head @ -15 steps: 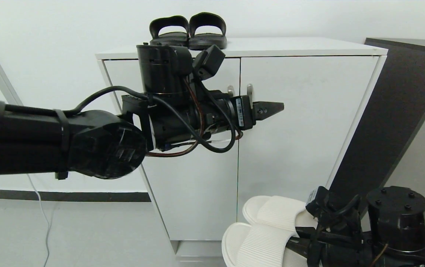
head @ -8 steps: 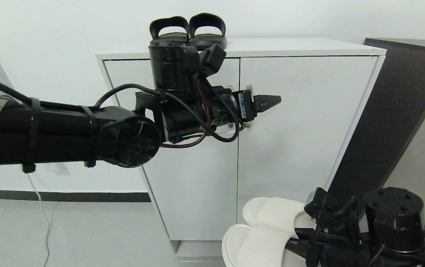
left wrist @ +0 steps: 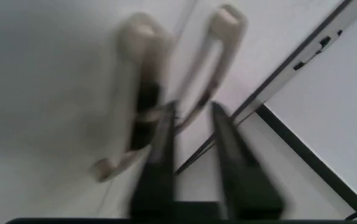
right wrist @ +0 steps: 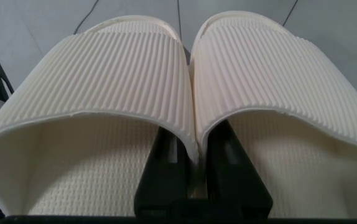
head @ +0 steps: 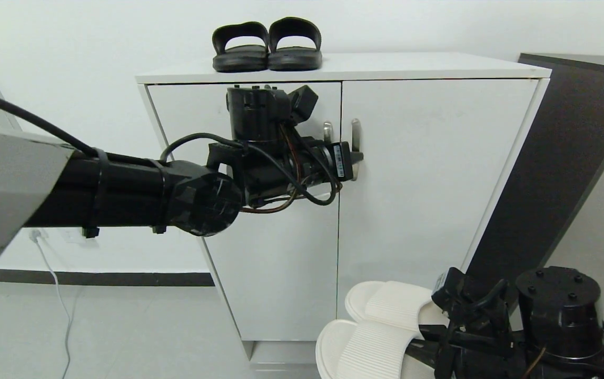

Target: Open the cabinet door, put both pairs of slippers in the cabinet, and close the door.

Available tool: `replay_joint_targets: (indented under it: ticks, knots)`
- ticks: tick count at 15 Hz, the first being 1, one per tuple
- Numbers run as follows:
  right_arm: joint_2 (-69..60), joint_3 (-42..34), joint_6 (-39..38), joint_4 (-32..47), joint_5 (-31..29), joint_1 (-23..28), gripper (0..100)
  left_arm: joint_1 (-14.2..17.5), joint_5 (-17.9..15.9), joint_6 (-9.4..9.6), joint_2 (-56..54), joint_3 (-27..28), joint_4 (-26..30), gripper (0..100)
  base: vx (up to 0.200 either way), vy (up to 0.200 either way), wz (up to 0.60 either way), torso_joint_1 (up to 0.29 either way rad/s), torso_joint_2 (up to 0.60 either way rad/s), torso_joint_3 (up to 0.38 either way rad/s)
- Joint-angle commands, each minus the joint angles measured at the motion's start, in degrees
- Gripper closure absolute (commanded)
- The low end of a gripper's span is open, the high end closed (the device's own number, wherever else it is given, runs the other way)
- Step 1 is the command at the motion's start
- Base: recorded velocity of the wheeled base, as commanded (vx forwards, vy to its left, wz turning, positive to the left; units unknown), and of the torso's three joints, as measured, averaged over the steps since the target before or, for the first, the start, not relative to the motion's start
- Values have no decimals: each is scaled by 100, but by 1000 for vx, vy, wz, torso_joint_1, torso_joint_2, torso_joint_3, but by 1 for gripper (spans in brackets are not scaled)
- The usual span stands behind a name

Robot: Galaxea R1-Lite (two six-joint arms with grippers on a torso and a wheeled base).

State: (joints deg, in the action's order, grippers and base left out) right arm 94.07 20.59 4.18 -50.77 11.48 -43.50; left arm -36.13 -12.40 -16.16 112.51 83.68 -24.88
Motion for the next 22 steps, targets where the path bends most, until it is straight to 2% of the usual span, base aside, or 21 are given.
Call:
replay_joint_targets:
  ticks: [1,3,7,9,11,14,17,19,22]
  knots:
    - [6,-20,4,-3,3,-27,100,-25,-35,-10,-176,-167,-17,100,0,0,0,0,0,0]
    - [-3,-99,4,-3,82,-89,100,-61,-52,-1,-502,-572,-26,100,0,0,0,0,0,0]
    - [-179,-371,30,-64,645,-212,100,-465,-61,17,-1266,-1574,-342,100,0,0,0,0,0,0]
    - [-179,-398,30,-196,662,-265,100,-667,-26,17,-1565,-1864,-483,100,0,0,0,0,0,0]
    - [-179,-433,30,-214,662,-300,100,-711,-26,17,-1802,-2075,-483,100,0,0,0,0,0,0]
    - [-179,-459,30,-214,653,-353,100,-632,-35,-10,-1978,-2409,-676,100,0,0,0,0,0,0]
    - [-170,-459,39,-214,627,-405,100,-315,-87,-27,-1838,-2690,-1238,100,0,0,0,0,0,0]
    - [-170,-459,39,-214,627,-405,100,-78,-149,-133,-1644,-2593,-1344,100,0,0,0,0,0,0]
    - [-161,-468,39,-214,627,-449,100,124,-413,-194,-1372,-2321,-1335,100,0,0,0,0,0,0]
